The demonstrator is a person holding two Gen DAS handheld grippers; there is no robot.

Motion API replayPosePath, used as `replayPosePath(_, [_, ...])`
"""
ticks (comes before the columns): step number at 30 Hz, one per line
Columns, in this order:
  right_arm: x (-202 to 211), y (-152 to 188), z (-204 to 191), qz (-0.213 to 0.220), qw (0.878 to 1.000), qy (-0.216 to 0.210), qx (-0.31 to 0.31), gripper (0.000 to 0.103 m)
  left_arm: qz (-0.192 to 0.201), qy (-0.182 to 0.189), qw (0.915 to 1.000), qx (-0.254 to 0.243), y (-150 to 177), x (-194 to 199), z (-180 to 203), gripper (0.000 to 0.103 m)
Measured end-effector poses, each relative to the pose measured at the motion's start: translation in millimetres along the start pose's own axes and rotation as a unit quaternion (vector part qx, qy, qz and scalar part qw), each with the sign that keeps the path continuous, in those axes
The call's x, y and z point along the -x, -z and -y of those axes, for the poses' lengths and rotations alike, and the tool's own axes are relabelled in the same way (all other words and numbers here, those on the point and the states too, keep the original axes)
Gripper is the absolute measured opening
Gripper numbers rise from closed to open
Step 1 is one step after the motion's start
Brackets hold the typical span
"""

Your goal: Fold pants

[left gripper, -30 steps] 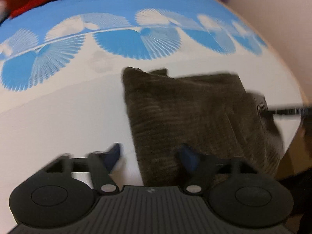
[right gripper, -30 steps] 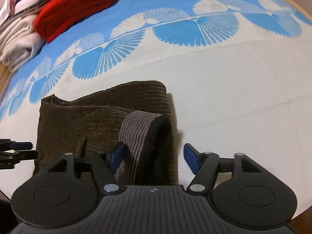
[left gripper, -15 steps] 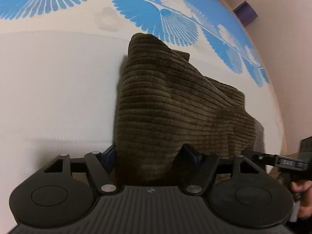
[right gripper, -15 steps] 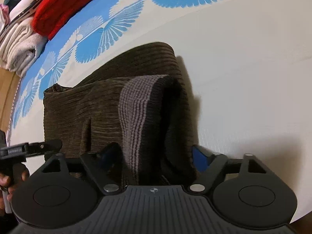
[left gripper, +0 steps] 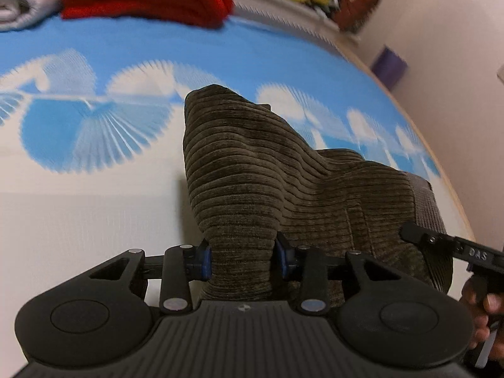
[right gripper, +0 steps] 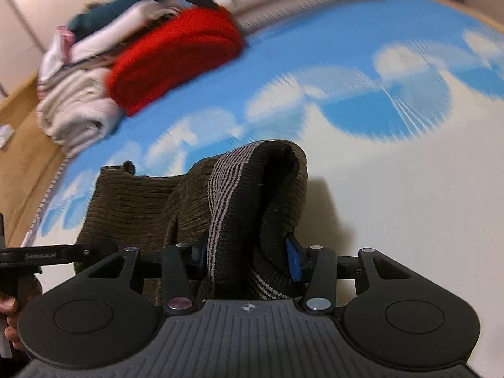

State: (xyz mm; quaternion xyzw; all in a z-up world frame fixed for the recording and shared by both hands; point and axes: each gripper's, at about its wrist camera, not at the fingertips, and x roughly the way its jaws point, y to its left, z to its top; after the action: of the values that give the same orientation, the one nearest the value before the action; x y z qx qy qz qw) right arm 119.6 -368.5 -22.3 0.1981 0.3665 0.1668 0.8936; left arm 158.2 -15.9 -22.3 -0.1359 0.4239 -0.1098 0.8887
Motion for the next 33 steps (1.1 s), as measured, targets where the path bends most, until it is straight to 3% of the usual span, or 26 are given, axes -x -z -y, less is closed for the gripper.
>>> replayPosePath(6, [-15,-39,-43,0.064,0.997,-0.030,0.042,0.047,0.055,0.004,0.9985,0.006,-36,28,-30,0.041])
replayPosePath(13, [-42,-64,-72,0.091,0.993,-0.052,0.059,0.047,0.069,0.004,0.9975,0.017,-72,31,-63,0.042])
replayPosePath(16, [-59,-69,-71,0.082,0.994,-0.053,0.059,0.051,0.033,0.004,0.9983,0.049,-80,6,-92,0.061])
replayPosePath(18, [-88,-68,-62,0.048,0.997,-0.011,0.053,0.060,0.011,-0.068,0.9955,0.065,-82,-10,-113,0.059])
replayPosePath(20, [-114,-66,-50,0.008,0.997,0.068,0.035,0.054,0.003,-0.123,0.9902,0.066,-81,-14,-125,0.057])
replayPosePath(22, [-118,-66,-38,0.005,0.991,0.131,0.012,0.054,-0.005,-0.090,0.9939,0.063,-81,-10,-125,0.051])
replayPosePath(25, [-106,-71,-43,0.014,0.997,0.075,0.005,0.054,-0.018,-0.030,0.9993,-0.010,-77,-6,-100,0.051])
replayPosePath(28, [-102,-64,-65,0.000,0.996,0.031,0.089,0.053,-0.071,0.005,0.9902,-0.120,-52,-19,-61,0.051])
replayPosePath(29, [-106,-56,-68,-0.021,0.994,0.029,0.106,0.053,-0.097,0.004,0.9832,-0.155,-40,-30,-51,0.051])
replayPosePath(30, [-118,-48,-67,-0.065,0.990,0.044,0.119,0.053,-0.116,-0.020,0.9746,-0.191,-26,-41,-44,0.053])
replayPosePath(32, [-139,-30,-52,-0.131,0.980,0.093,0.114,0.072,-0.103,-0.073,0.9602,-0.249,-7,-50,-30,0.060])
replayPosePath(33, [-141,-27,-44,-0.137,0.983,0.092,0.082,0.073,-0.093,-0.087,0.9593,-0.252,-6,-48,-24,0.060])
